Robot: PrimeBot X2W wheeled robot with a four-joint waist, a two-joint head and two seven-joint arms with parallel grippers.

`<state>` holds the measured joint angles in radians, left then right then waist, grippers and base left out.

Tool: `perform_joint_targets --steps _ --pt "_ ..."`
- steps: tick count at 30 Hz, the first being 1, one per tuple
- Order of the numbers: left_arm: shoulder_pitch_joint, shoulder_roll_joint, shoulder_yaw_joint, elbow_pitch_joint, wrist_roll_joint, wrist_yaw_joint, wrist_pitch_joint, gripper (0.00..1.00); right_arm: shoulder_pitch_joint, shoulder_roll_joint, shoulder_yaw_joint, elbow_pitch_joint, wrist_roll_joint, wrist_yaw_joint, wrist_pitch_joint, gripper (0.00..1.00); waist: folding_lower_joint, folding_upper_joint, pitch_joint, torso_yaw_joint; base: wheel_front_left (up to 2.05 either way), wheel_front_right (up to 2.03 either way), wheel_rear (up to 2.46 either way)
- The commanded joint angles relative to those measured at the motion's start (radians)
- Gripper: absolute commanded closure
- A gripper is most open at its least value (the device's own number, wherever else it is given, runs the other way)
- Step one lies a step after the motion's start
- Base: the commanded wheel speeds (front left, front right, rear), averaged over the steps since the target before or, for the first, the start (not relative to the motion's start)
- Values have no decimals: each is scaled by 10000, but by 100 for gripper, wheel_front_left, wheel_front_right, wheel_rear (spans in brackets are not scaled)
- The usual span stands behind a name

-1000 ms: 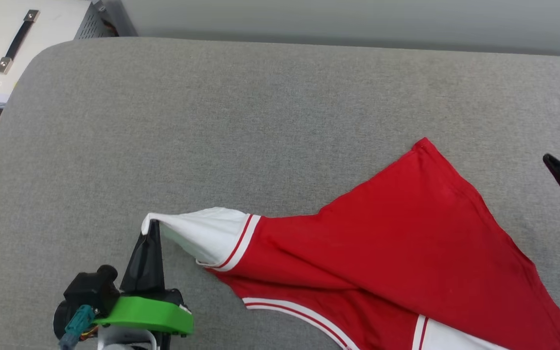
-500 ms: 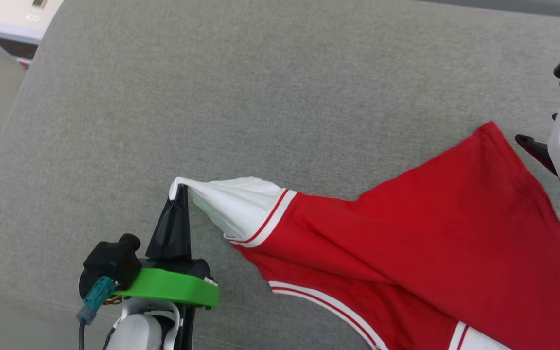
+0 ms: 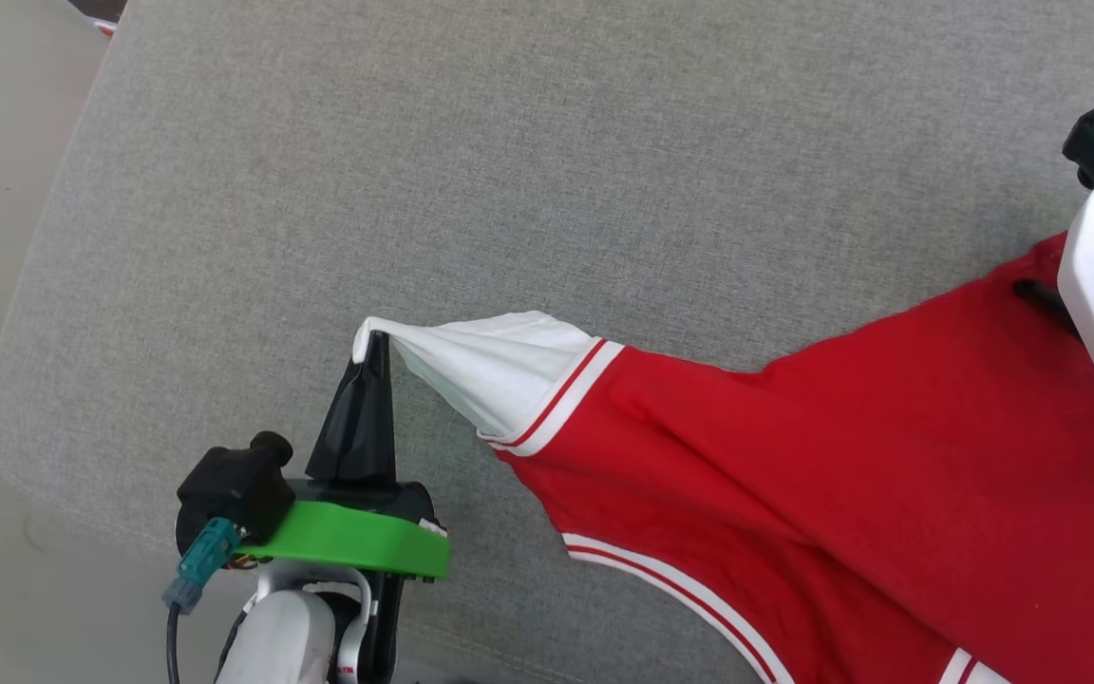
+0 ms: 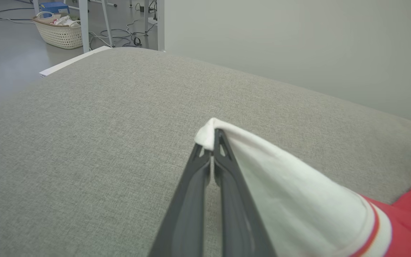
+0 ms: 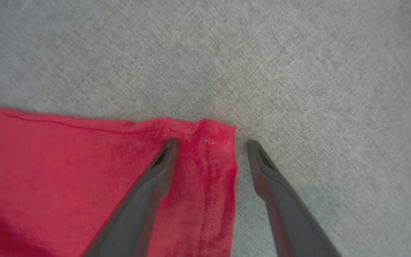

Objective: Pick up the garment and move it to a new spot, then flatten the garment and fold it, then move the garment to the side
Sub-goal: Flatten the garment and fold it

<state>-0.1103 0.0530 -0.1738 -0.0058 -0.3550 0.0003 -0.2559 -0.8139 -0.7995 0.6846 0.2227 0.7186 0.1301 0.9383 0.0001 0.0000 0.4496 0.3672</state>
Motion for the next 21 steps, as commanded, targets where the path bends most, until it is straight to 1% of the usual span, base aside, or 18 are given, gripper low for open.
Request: perform_joint_targets --steps 1,2,3,4,5,12,17,21 --pt "-173 -28 33 -15 -67 62 -59 100 373 99 513 330 180 6 41 0 -1 0 60 38 0 0 0" --pt "-168 -28 48 -13 -67 71 -59 100 374 58 593 379 260 6 -14 0 -1 0 49 12 0 0 0" --pt "-160 -28 73 -6 -62 78 -59 100 348 20 680 418 339 6 -121 51 -1 0 24 -29 0 0 0" --pt "-153 -28 98 0 -53 82 -59 100 311 14 721 443 379 6 -245 79 -1 0 -1 -70 0 0 0" --pt "-149 -28 117 12 -37 72 -59 100 260 16 755 476 430 6 -397 100 -1 0 -38 -123 0 0 0" --pt "-87 -28 230 165 135 -13 -59 100 -156 225 720 650 662 6 -1814 100 -1 0 -554 -527 0 0 0" --pt "43 -28 425 272 498 -182 -59 100 -168 417 253 657 776 6 -3325 100 -1 0 -1259 -846 0 0 0" --pt "123 -23 725 249 891 -380 -59 100 181 470 -135 538 810 6 -4361 100 -1 0 -1879 -1165 0 0 0"
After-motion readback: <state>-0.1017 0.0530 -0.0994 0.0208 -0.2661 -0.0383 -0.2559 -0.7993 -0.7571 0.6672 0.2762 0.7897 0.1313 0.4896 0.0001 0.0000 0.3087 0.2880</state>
